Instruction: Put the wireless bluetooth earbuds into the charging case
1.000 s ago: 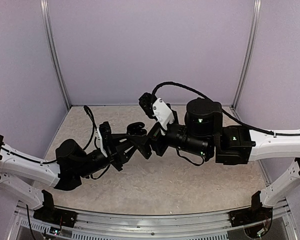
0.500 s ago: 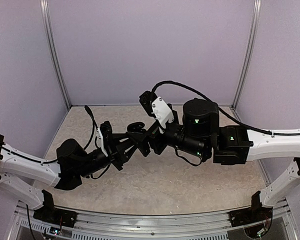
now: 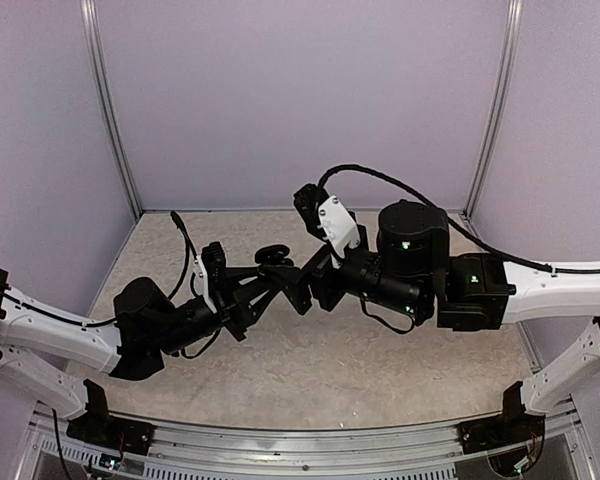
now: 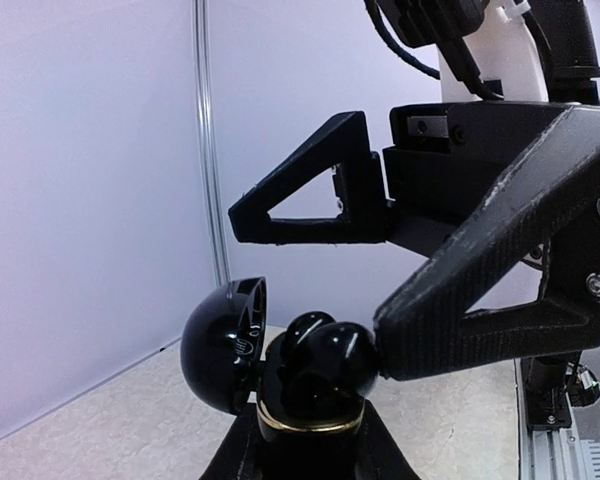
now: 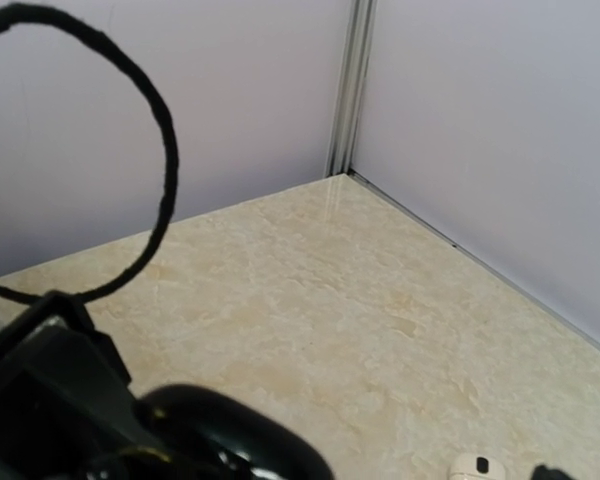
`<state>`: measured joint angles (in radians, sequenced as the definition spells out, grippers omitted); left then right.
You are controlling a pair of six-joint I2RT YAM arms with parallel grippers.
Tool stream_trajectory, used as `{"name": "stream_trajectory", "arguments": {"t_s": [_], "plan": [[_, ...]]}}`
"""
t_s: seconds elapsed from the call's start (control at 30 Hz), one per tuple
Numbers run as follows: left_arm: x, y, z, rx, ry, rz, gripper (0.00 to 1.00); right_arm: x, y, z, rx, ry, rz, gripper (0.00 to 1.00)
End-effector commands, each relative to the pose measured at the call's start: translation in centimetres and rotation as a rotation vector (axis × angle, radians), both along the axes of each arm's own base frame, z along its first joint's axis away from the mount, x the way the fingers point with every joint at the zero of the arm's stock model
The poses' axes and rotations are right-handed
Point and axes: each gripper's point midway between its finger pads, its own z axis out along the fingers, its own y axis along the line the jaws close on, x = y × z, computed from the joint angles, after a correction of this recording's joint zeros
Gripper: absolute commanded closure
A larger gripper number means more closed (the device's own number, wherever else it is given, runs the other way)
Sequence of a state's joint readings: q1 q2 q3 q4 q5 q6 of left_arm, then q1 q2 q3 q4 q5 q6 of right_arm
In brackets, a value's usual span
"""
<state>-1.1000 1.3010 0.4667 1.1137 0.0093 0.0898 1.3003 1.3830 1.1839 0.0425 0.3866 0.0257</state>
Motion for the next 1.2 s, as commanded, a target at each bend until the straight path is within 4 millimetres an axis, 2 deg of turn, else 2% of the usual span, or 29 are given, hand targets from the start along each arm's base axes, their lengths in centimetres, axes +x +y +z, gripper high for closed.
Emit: {"name": "stream_trajectory", "arguments": {"t_s": [0.0,0.37,0.5,0.67,0.87,1.0,1.17], "plan": [[-0.1,0.2,2.1,-0.06,-0.027,-0.008,1.0,1.1,-1.7,0.0,-0.009,0.001,-0.052,0.0],[-0.4,0.0,2.2,-0.06,-0.03,-0.025,1.0,1.8,-2.7,-0.5,-0.013,0.015,-0.076,0.0],[-0.3,0.1,2.1,-0.061,-0.027,-0.023,1.0,1.6,-2.8,0.0,-0.001,0.01,-0.055,0.01],[-0.1,0.1,1.8,-0.063,-0.004,-0.025,1.0,0.0,-2.5,1.4,0.027,-0.034,0.047,0.01],[-0.1,0.5,1.3,-0.056,0.028,-0.047,1.0,-3.5,-1.5,2.9,0.023,-0.13,0.272,0.01],[-1.4,0.6,1.4,-0.042,0.019,-0.11,1.0,-5.9,-1.0,2.5,-0.013,-0.136,0.437,0.0],[-4.0,0.3,1.9,-0.029,-0.01,-0.245,1.0,-6.6,-1.1,1.3,-0.068,-0.111,0.5,0.01]]}}
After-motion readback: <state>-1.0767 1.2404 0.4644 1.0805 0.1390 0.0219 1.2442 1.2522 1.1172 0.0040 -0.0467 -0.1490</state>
